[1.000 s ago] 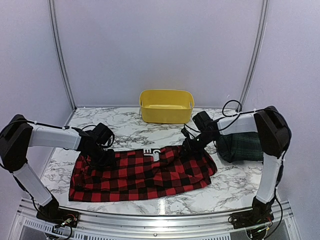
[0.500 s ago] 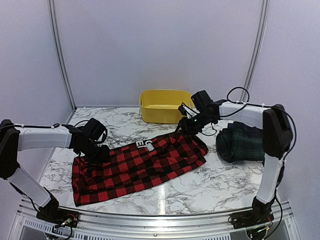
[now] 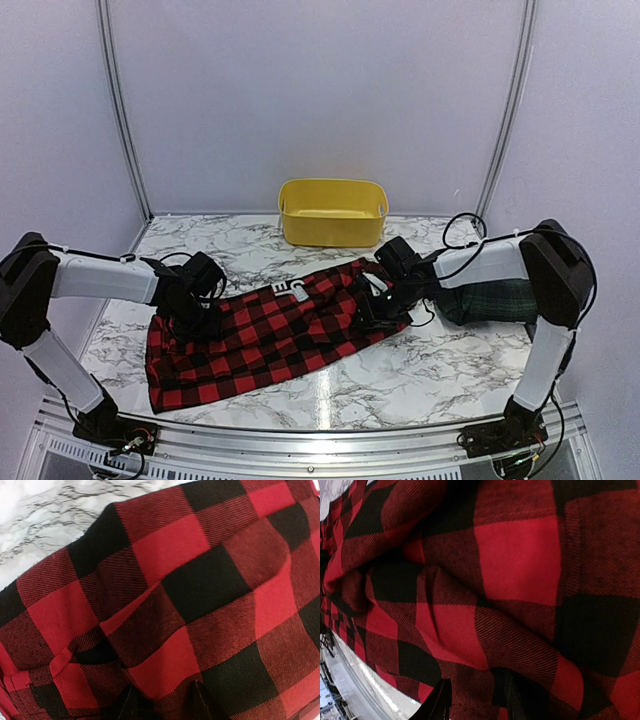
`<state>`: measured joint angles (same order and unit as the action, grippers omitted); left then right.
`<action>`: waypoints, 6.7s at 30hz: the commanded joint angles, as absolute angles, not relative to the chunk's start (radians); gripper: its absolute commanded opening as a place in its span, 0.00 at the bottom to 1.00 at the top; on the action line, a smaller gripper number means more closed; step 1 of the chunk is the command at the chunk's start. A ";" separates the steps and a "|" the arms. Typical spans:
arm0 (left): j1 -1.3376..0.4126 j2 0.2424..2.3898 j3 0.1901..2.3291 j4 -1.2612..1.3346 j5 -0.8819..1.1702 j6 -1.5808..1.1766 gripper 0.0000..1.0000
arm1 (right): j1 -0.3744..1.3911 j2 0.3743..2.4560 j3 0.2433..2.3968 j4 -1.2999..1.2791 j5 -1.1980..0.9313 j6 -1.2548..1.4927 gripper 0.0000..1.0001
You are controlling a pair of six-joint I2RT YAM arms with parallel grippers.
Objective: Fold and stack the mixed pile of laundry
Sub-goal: Rotate the rectangle-folded shirt at the center of the board, then pick up the rectangle-folded shirt from the center of the board.
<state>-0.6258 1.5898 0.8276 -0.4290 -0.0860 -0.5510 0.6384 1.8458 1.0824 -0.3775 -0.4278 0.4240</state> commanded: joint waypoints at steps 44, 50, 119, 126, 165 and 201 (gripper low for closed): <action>-1.016 1.645 0.803 -0.343 0.219 -0.706 0.33 | 0.640 2.041 1.325 -0.390 -0.330 0.288 0.31; -1.134 1.623 0.903 -0.350 0.281 -0.687 0.33 | 0.618 2.049 1.354 -0.396 -0.356 0.179 0.31; -0.898 1.068 0.416 -0.442 0.333 -0.873 0.56 | 1.492 1.668 0.866 -0.031 -0.219 1.321 0.65; -0.896 1.070 0.412 -0.483 0.304 -0.846 0.56 | 1.569 1.746 0.912 -0.065 -0.185 1.448 0.63; -0.896 1.139 0.428 -0.485 0.272 -0.855 0.55 | 1.556 1.733 0.888 -0.176 -0.143 1.412 0.45; -0.891 1.028 0.628 -0.576 0.392 -0.813 0.00 | 1.564 1.525 0.939 -0.263 0.051 1.342 0.00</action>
<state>-0.8993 1.0077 0.5339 -0.5297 0.3775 -0.8234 1.5703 1.6096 0.9379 -0.2096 -0.0532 1.3121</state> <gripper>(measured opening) 0.010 0.003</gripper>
